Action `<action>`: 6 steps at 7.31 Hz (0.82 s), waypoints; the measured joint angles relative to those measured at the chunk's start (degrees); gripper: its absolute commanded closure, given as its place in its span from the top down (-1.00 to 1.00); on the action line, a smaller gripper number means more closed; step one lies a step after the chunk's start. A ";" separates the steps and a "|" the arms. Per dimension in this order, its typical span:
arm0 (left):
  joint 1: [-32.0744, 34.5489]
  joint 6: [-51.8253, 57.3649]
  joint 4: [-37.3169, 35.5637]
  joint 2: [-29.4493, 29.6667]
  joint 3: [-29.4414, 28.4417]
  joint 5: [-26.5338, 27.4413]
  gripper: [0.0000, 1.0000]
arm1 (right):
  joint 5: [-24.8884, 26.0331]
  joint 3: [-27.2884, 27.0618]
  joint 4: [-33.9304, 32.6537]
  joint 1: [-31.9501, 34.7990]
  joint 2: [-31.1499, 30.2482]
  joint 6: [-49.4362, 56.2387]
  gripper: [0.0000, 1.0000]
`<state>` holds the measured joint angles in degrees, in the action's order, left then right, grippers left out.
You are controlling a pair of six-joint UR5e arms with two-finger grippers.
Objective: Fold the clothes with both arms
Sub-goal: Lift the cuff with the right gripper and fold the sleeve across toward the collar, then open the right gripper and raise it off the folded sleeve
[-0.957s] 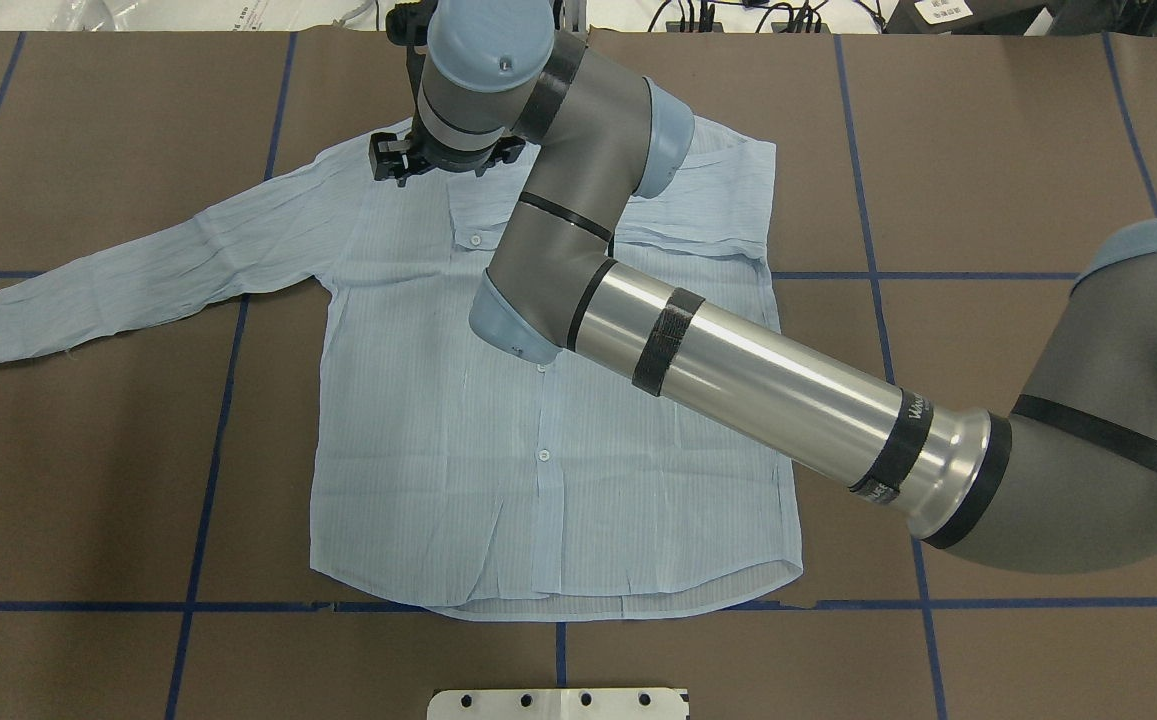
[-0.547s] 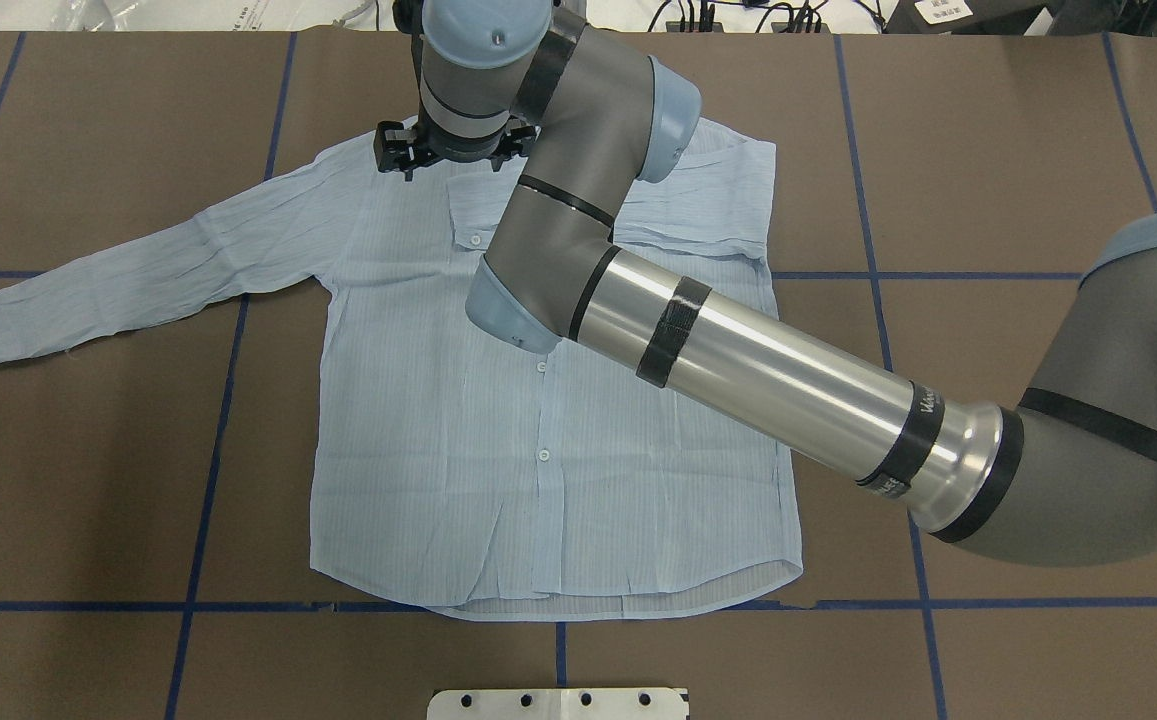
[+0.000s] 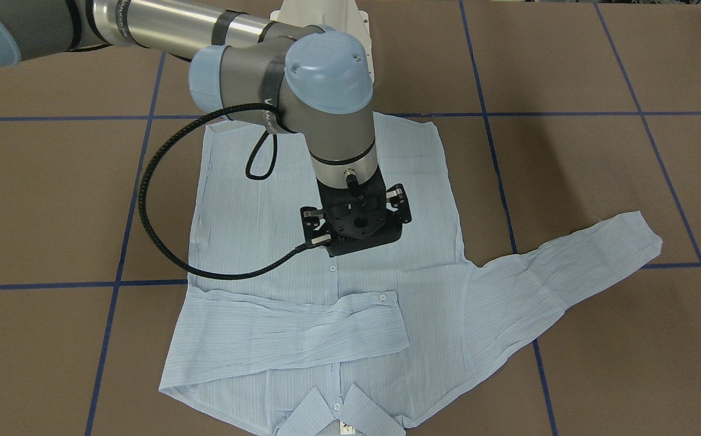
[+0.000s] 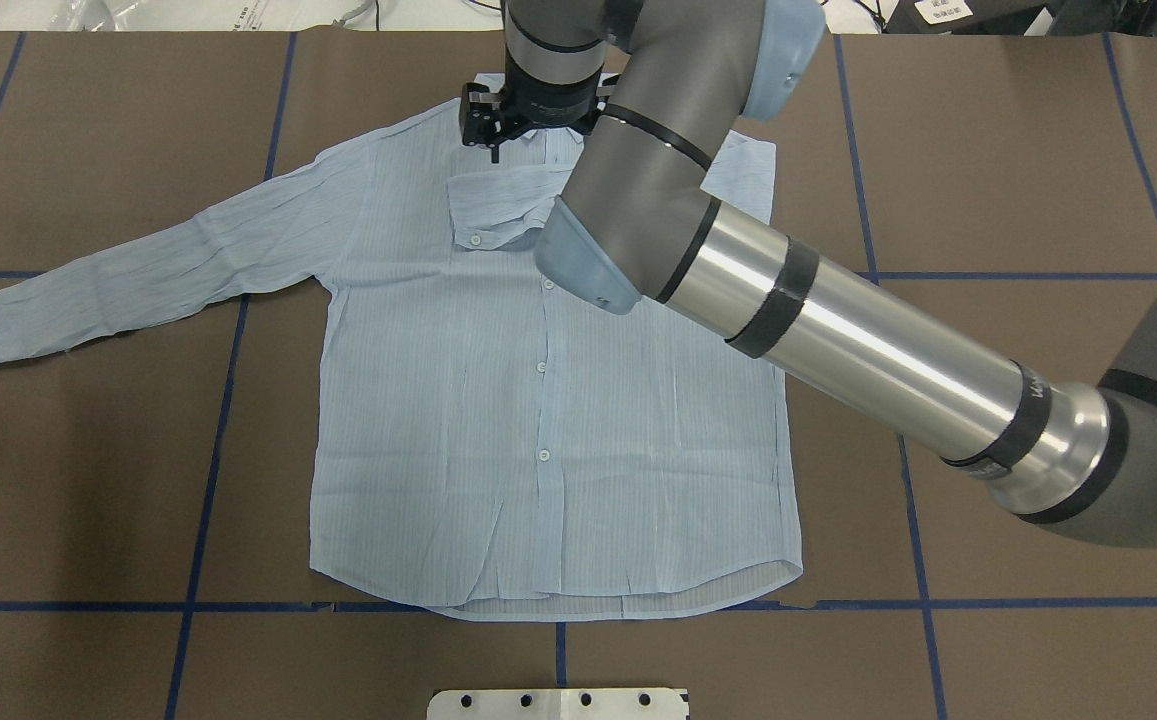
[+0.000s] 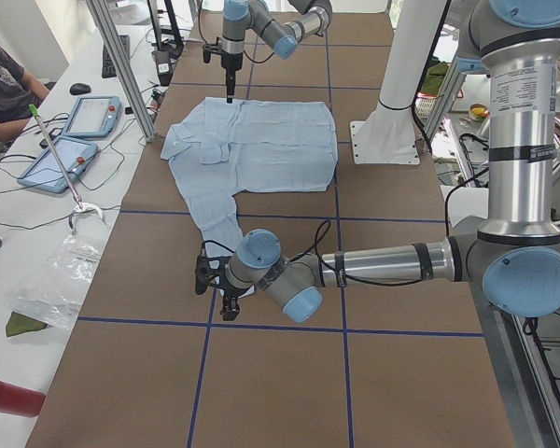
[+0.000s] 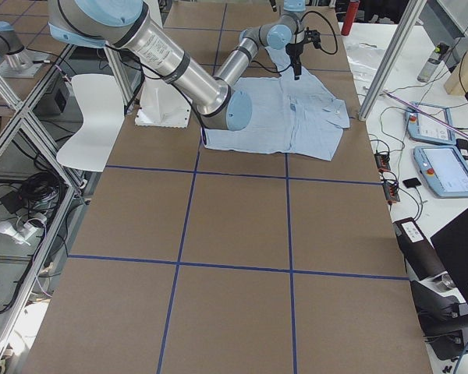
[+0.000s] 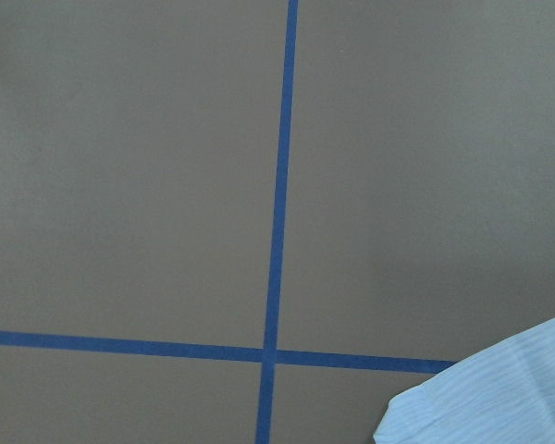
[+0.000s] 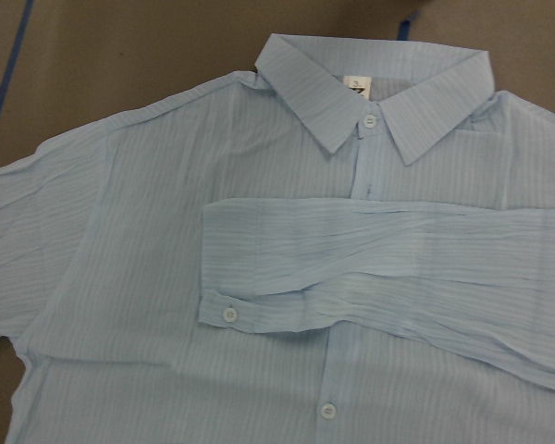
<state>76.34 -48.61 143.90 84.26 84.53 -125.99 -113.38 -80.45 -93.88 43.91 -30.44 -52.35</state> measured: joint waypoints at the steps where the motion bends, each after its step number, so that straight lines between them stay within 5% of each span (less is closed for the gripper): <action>1: -4.42 -7.92 2.53 -1.56 1.44 3.42 0.85 | -1.32 -5.89 -5.10 1.90 -3.89 4.02 1.00; 4: -16.03 -23.30 4.09 -3.22 4.15 15.82 0.65 | -5.58 -17.79 -13.98 7.55 -14.79 16.54 1.00; 6: -19.83 -25.84 3.87 -3.29 3.97 20.19 0.56 | -8.04 -20.31 -14.59 9.73 -19.12 19.97 1.00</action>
<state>56.51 -74.44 147.78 80.96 88.49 -105.80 -121.41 -100.76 -108.47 53.64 -49.56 -32.37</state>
